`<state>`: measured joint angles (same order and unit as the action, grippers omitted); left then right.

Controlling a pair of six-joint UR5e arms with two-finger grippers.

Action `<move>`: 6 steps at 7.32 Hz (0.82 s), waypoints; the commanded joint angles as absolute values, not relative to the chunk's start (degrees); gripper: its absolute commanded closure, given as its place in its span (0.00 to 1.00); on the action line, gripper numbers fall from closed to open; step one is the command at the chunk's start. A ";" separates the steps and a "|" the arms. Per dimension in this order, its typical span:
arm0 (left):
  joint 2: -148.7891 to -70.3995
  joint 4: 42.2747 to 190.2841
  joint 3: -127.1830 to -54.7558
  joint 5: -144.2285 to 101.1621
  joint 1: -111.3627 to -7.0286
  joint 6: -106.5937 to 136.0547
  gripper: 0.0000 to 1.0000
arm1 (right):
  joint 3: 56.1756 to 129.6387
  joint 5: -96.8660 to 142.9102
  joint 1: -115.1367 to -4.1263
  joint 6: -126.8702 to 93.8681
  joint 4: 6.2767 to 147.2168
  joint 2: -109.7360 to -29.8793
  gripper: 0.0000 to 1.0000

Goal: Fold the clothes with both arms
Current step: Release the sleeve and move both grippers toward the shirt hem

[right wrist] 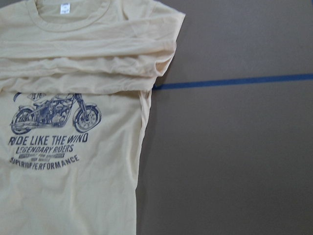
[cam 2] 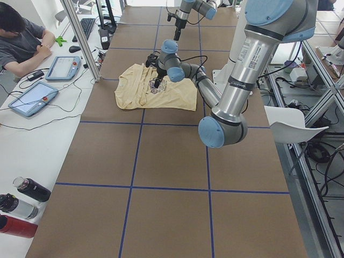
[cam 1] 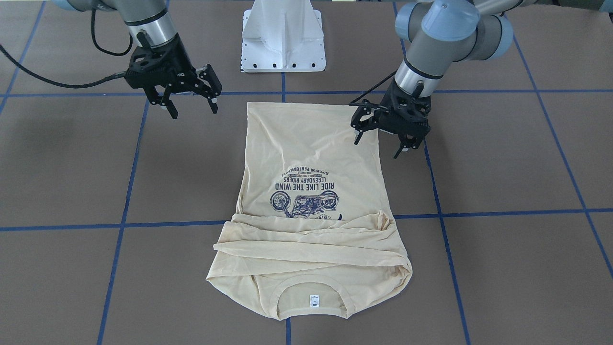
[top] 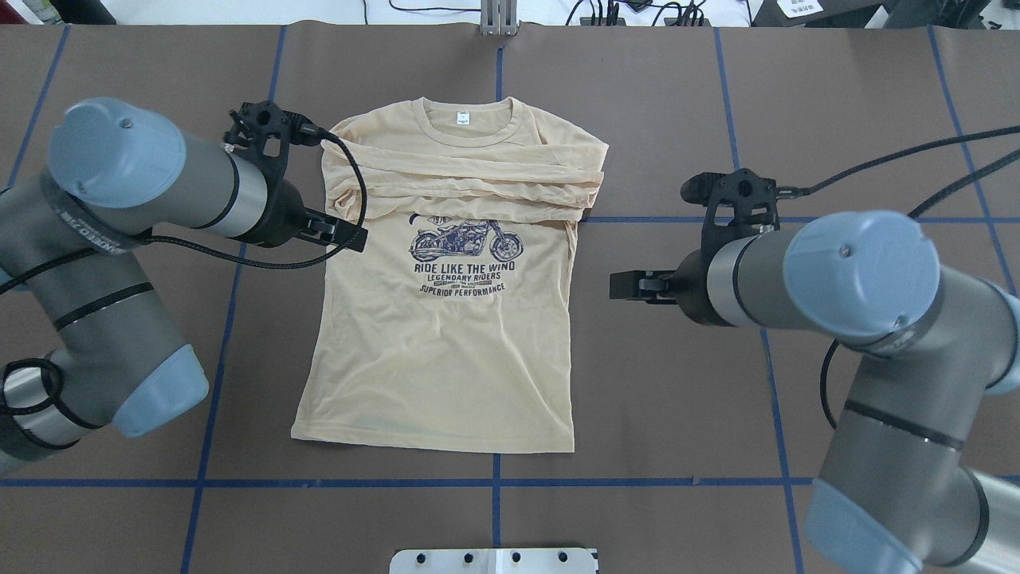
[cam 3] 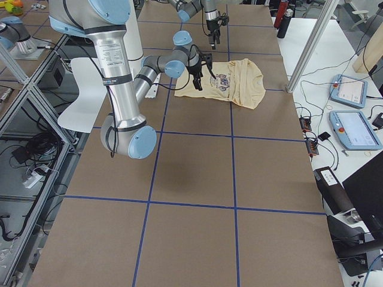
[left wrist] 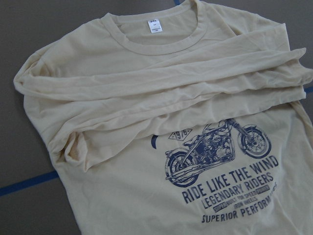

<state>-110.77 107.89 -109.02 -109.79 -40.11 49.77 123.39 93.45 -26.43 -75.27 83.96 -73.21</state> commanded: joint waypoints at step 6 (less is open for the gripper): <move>-89.29 128.06 -112.24 -96.16 -20.06 68.53 0.01 | 123.93 78.84 -12.04 -82.09 85.78 -75.24 0.00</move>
